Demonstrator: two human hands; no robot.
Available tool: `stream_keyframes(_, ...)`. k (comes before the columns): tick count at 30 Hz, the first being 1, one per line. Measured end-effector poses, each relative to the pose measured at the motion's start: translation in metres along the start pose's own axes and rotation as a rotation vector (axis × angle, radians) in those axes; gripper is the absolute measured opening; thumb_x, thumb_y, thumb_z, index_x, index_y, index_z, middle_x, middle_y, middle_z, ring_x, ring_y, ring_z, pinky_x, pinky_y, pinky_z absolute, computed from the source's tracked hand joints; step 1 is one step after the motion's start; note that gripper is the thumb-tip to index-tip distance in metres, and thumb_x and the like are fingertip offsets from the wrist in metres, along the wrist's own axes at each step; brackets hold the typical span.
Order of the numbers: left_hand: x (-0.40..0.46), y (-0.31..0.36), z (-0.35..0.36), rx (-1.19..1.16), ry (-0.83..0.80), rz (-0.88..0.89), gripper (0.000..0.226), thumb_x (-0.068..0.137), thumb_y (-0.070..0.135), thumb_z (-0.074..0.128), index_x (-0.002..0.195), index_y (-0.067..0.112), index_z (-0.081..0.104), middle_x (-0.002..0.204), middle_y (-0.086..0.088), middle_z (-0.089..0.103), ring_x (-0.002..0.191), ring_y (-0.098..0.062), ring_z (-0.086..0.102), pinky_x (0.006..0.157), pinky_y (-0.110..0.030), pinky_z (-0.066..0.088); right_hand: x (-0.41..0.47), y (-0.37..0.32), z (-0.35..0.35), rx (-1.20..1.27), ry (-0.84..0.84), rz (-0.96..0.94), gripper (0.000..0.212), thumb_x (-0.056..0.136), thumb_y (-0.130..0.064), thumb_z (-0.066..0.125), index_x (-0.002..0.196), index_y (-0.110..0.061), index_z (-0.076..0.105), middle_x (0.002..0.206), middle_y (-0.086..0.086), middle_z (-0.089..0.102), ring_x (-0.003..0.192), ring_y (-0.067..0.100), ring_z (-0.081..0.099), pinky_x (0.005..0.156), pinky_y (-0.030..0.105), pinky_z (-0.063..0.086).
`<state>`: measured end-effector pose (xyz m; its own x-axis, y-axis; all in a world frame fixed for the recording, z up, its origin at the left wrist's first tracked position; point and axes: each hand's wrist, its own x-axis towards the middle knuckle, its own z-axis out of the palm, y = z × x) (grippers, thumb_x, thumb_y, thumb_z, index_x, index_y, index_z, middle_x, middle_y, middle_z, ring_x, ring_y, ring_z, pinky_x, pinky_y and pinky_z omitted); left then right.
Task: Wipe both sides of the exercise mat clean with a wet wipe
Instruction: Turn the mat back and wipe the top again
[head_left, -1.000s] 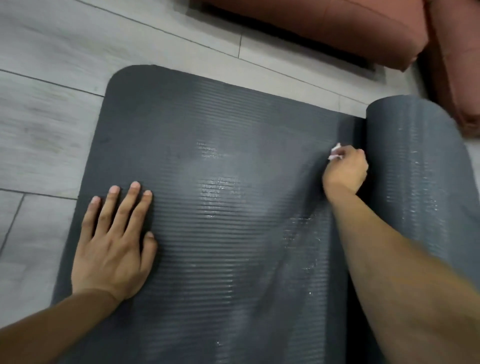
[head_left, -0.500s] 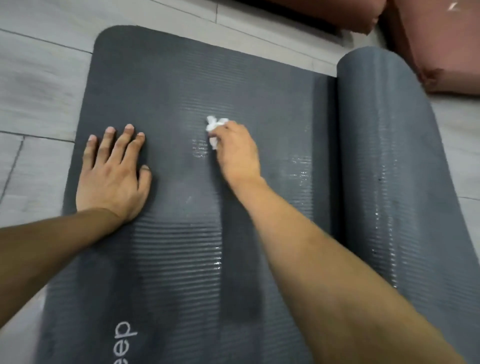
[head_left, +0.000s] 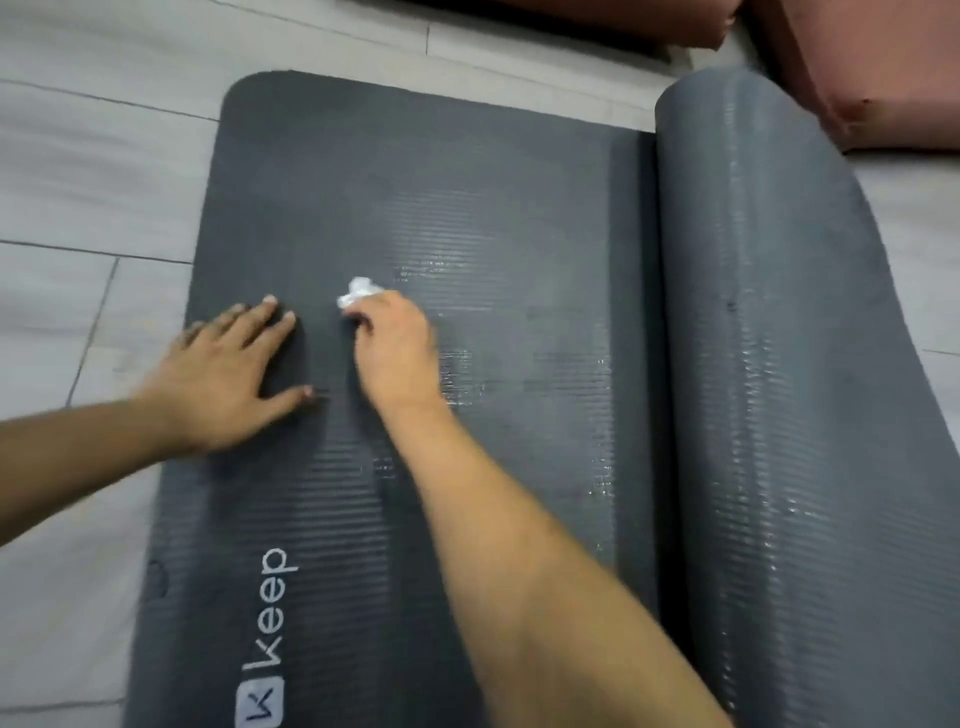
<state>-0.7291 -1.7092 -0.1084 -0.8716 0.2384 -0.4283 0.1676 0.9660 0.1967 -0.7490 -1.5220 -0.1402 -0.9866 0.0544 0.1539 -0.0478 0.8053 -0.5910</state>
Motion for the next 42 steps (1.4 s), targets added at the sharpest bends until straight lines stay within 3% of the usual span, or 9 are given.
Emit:
stream_keyframes(6, -0.07, 0.012, 0.062, 0.054, -0.119, -0.006, 0.155, 0.039, 0.111, 0.032, 0.161, 0.03, -0.019, 0.17, 0.003, -0.021, 0.159, -0.025, -0.008, 0.127, -0.057, 0.005, 0.003, 0.047, -0.025, -0.117, -0.001, -0.278, 0.026, 0.088, -0.015, 0.049, 0.093, -0.02, 0.075, 0.1, 0.002, 0.069, 0.083, 0.024, 0.06, 0.078, 0.031, 0.046)
stream_keyframes(11, -0.064, 0.021, 0.055, 0.037, -0.164, -0.045, 0.155, 0.032, 0.109, 0.031, 0.149, 0.035, -0.04, 0.157, 0.007, -0.046, 0.156, -0.024, -0.024, 0.127, -0.053, -0.006, 0.014, 0.184, -0.144, -0.306, 0.117, 0.307, 0.021, 0.092, -0.02, 0.056, 0.097, -0.019, 0.076, 0.104, 0.011, 0.068, 0.098, 0.031, 0.062, 0.087, 0.036, 0.046)
stream_keyframes(15, -0.064, 0.025, 0.053, 0.017, -0.179, -0.056, 0.157, 0.044, 0.104, 0.054, 0.146, 0.036, -0.044, 0.152, 0.008, -0.052, 0.155, -0.025, -0.026, 0.126, -0.054, -0.01, 0.009, 0.173, -0.133, -0.297, 0.286, 0.52, 0.025, 0.092, -0.007, 0.051, 0.091, -0.017, 0.074, 0.1, 0.012, 0.066, 0.093, 0.034, 0.063, 0.084, 0.038, 0.047)
stream_keyframes(18, -0.062, 0.025, 0.054, 0.024, -0.167, -0.058, 0.156, 0.047, 0.101, 0.059, 0.145, 0.037, -0.045, 0.155, 0.006, -0.049, 0.155, -0.026, -0.026, 0.125, -0.054, -0.011, -0.008, 0.104, -0.067, -0.083, 0.335, 0.278, 0.026, 0.081, 0.001, 0.056, 0.083, -0.017, 0.074, 0.09, 0.006, 0.071, 0.085, 0.029, 0.067, 0.084, 0.037, 0.051)
stream_keyframes(22, -0.064, 0.024, 0.054, 0.033, -0.175, -0.048, 0.156, 0.048, 0.1, 0.059, 0.144, 0.032, -0.043, 0.157, 0.005, -0.046, 0.155, -0.026, -0.026, 0.126, -0.054, -0.01, -0.076, -0.025, 0.009, 0.025, -0.079, -0.195, 0.031, 0.082, -0.01, 0.045, 0.095, -0.012, 0.073, 0.099, 0.007, 0.069, 0.09, 0.028, 0.062, 0.086, 0.038, 0.05)
stream_keyframes(26, -0.063, 0.022, 0.054, 0.013, -0.155, -0.036, 0.156, 0.04, 0.105, 0.05, 0.148, 0.038, -0.041, 0.16, 0.007, -0.043, 0.156, -0.025, -0.024, 0.127, -0.054, -0.008, -0.079, 0.014, -0.023, -0.125, -0.135, -0.338, 0.032, 0.088, -0.015, 0.038, 0.097, -0.016, 0.069, 0.105, 0.002, 0.065, 0.087, 0.025, 0.056, 0.081, 0.035, 0.048)
stream_keyframes(31, -0.064, 0.021, 0.055, 0.005, -0.154, -0.033, 0.157, 0.035, 0.107, 0.044, 0.146, 0.039, -0.044, 0.161, 0.006, -0.042, 0.156, -0.026, -0.024, 0.126, -0.056, -0.008, -0.055, 0.164, -0.142, -0.538, 0.04, 0.195, 0.029, 0.083, -0.001, 0.045, 0.095, -0.009, 0.07, 0.1, 0.013, 0.064, 0.09, 0.036, 0.058, 0.08, 0.043, 0.05)
stream_keyframes(35, -0.065, 0.025, 0.053, 0.016, -0.17, -0.047, 0.16, 0.042, 0.102, 0.058, 0.15, 0.036, -0.04, 0.163, 0.005, -0.041, 0.156, -0.027, -0.025, 0.126, -0.055, -0.01, -0.047, 0.163, -0.146, -0.546, 0.067, 0.463, 0.028, 0.085, 0.002, 0.048, 0.1, -0.004, 0.071, 0.105, 0.017, 0.062, 0.1, 0.036, 0.057, 0.085, 0.039, 0.044)
stream_keyframes(42, -0.066, 0.027, 0.05, 0.015, -0.175, -0.049, 0.159, 0.044, 0.099, 0.062, 0.153, 0.037, -0.036, 0.164, 0.004, -0.038, 0.156, -0.027, -0.024, 0.126, -0.056, -0.008, -0.142, -0.009, -0.028, -0.097, -0.184, -0.159, 0.03, 0.08, -0.004, 0.047, 0.097, -0.008, 0.071, 0.101, 0.011, 0.067, 0.091, 0.032, 0.059, 0.085, 0.037, 0.047)
